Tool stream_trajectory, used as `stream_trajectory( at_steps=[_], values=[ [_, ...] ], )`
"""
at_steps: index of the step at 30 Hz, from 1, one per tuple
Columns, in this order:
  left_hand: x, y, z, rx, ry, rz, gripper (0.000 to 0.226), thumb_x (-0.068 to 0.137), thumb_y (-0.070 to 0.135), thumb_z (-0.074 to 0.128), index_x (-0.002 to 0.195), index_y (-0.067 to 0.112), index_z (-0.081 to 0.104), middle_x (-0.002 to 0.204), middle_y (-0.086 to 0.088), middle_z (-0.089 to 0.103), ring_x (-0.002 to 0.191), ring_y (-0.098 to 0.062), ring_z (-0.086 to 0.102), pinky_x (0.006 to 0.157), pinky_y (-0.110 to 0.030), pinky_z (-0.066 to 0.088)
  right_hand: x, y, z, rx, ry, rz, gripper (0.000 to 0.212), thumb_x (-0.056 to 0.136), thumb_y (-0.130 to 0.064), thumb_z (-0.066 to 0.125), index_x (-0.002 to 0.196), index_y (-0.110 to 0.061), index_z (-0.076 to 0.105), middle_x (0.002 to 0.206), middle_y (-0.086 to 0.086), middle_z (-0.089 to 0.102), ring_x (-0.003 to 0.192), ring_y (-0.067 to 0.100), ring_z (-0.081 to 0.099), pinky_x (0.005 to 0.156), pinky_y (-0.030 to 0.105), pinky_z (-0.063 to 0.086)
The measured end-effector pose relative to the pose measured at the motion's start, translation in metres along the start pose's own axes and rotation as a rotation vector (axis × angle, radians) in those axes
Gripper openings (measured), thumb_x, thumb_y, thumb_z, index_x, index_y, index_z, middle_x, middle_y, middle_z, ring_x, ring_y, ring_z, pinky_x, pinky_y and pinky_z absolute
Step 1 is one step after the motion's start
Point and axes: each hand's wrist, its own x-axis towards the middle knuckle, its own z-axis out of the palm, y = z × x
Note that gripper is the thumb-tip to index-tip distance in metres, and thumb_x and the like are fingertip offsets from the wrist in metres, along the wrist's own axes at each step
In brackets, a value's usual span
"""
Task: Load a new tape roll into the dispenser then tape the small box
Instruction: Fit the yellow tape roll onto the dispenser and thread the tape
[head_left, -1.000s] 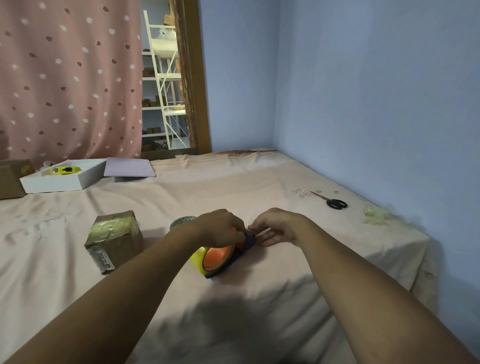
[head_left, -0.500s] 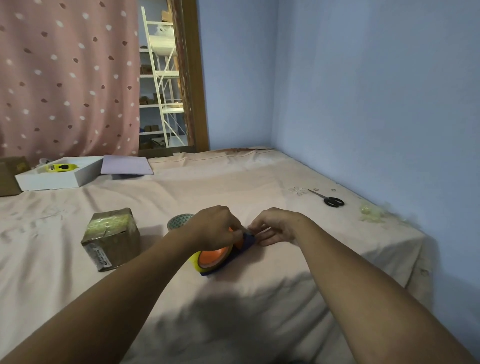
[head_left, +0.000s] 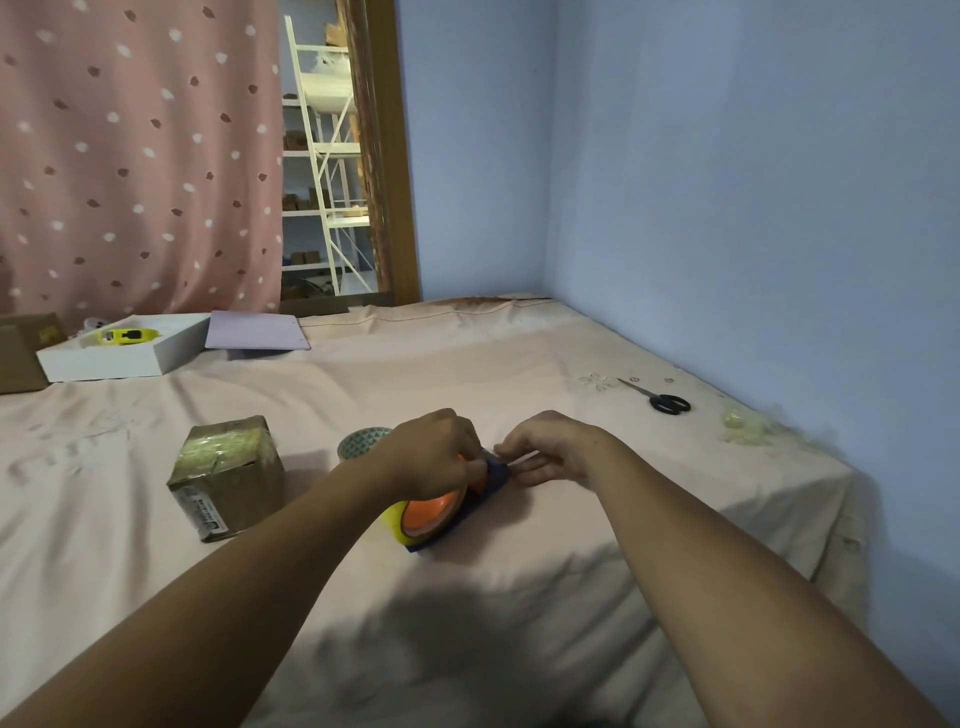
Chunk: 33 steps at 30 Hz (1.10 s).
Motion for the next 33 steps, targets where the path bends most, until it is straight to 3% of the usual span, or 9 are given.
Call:
stream_trajectory(
  at_steps=[7,11,13,15,17,21,27,31,33],
  values=[
    [0.002,0.006,0.001,0.064,-0.028,-0.081,0.057,0.08,0.06,0.034,0.082,0.022,0.077,0.079,-0.004,0.073,0.079,-0.021,0.062,0.071,-0.042,0.054,0.003,0.005,0.002,0.022,0.031,-0.023,0.013,0.085,-0.005,0.073,0.098,-0.006,0.073,0.106,0.016,0.079,0.083,0.024,0.078,0.066,0.029,0.061],
    [-0.001,0.01,-0.001,0.054,-0.011,-0.078,0.04,0.082,0.05,0.05,0.104,0.029,0.076,0.115,0.005,0.068,0.109,-0.02,0.06,0.087,-0.042,0.053,0.008,0.006,0.004,0.041,0.039,-0.02,0.023,0.086,-0.006,0.071,0.108,-0.003,0.074,0.104,0.014,0.079,0.086,0.025,0.075,0.078,0.032,0.063],
    [-0.003,0.011,-0.002,0.055,0.006,-0.119,0.053,0.084,0.047,0.06,0.132,0.027,0.062,0.138,0.003,0.052,0.126,-0.021,0.051,0.095,-0.045,0.051,0.01,0.005,0.007,0.034,0.031,0.004,0.025,0.088,-0.009,0.071,0.112,-0.001,0.072,0.113,0.016,0.077,0.089,0.025,0.076,0.08,0.034,0.064],
    [-0.004,0.011,-0.004,0.084,-0.068,-0.244,0.076,0.08,0.054,0.067,0.146,0.023,0.044,0.143,-0.003,0.046,0.127,-0.028,0.05,0.095,-0.046,0.05,0.01,0.003,0.01,0.038,-0.001,0.041,0.023,0.09,-0.013,0.072,0.11,-0.003,0.072,0.114,0.016,0.076,0.089,0.026,0.077,0.076,0.036,0.065],
    [-0.006,0.012,-0.008,0.134,-0.155,-0.364,0.081,0.077,0.059,0.071,0.141,0.019,0.042,0.134,-0.008,0.054,0.115,-0.031,0.056,0.083,-0.039,0.049,0.008,-0.001,0.01,0.072,-0.033,0.055,0.024,0.089,-0.014,0.075,0.11,-0.003,0.069,0.107,0.013,0.073,0.083,0.025,0.077,0.069,0.035,0.064],
    [-0.011,0.013,-0.016,0.15,-0.145,-0.447,0.05,0.079,0.056,0.072,0.106,0.016,0.058,0.094,-0.002,0.06,0.076,-0.017,0.053,0.055,-0.029,0.036,0.008,-0.014,0.011,0.09,-0.034,0.003,0.018,0.09,-0.009,0.075,0.104,0.0,0.068,0.088,0.013,0.074,0.076,0.025,0.075,0.065,0.034,0.063],
    [-0.019,-0.002,-0.014,0.019,-0.02,-0.516,0.052,0.072,0.059,0.07,0.102,0.019,0.062,0.088,0.001,0.062,0.083,-0.02,0.061,0.07,-0.033,0.054,0.005,-0.027,0.018,0.156,-0.043,-0.016,0.01,0.087,-0.008,0.074,0.096,-0.005,0.07,0.095,0.013,0.073,0.075,0.02,0.071,0.061,0.027,0.06],
    [-0.031,-0.012,-0.002,-0.155,0.199,-0.516,0.05,0.067,0.056,0.068,0.104,0.023,0.06,0.095,-0.002,0.066,0.086,-0.027,0.062,0.074,-0.039,0.056,-0.003,-0.032,0.029,0.439,-0.163,0.066,0.015,0.082,-0.013,0.07,0.096,-0.01,0.071,0.08,0.005,0.069,0.063,0.015,0.059,0.055,0.023,0.05],
    [-0.039,-0.015,0.006,-0.259,0.318,-0.5,0.046,0.068,0.052,0.075,0.104,0.026,0.063,0.093,0.0,0.067,0.087,-0.026,0.062,0.072,-0.037,0.055,-0.007,-0.026,0.043,0.605,-0.247,0.071,0.026,0.079,-0.017,0.073,0.105,-0.009,0.071,0.085,0.007,0.071,0.07,0.019,0.064,0.063,0.028,0.052]
  ],
)
